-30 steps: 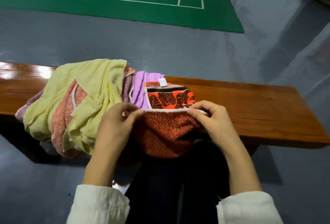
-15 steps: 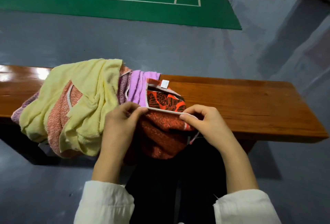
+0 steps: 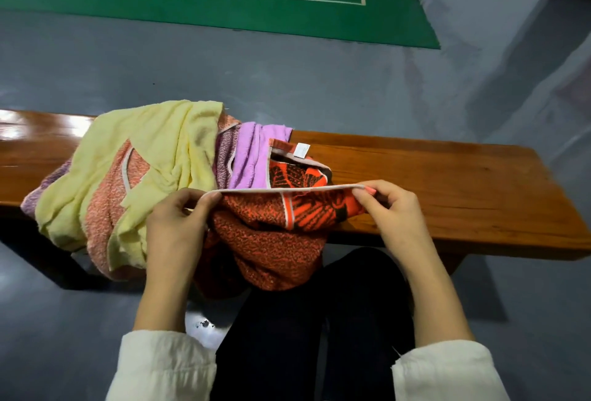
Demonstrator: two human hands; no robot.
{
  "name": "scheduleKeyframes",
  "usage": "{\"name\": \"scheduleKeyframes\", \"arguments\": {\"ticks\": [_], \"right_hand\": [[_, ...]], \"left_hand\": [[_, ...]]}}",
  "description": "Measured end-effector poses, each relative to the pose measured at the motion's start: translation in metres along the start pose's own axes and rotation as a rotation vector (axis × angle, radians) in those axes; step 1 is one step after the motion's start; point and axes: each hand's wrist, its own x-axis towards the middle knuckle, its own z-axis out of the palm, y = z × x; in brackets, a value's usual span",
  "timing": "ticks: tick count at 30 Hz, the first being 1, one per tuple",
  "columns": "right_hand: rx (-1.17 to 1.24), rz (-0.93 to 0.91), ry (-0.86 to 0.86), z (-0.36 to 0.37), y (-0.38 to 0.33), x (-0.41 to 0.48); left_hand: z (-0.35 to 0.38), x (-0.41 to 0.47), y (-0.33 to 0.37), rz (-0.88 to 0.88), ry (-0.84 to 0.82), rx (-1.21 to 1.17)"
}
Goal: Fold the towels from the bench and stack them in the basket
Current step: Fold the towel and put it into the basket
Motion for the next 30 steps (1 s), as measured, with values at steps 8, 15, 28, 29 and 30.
{"name": "scheduleKeyframes", "arguments": {"ticks": [8,15,28,29,30], "right_hand": [[0.242,-0.061,0.192,0.022,-0.031,0.01],[0.458,-0.083,0.076,0.035,-0.073,-0.008],[0.465,0.066,0.072,0.016,-0.052,-0.037],[0.465,0.05,0.078,0.014,-0.051,-0.037],[0.467,0.037,0.075,0.014,-0.049,-0.037]], "left_hand": [[0.007,-0.017,0.059,0.089,-0.069,-0.146],[0.044,-0.059,0.116,0.102,-0.273,-0.511],[0.059,-0.064,0.091,0.463,-0.144,-0.038],[0.059,-0.065,0.092,0.48,-0.145,-0.019],[0.06,-0.067,0.093,0.49,-0.15,-0.012]]}}
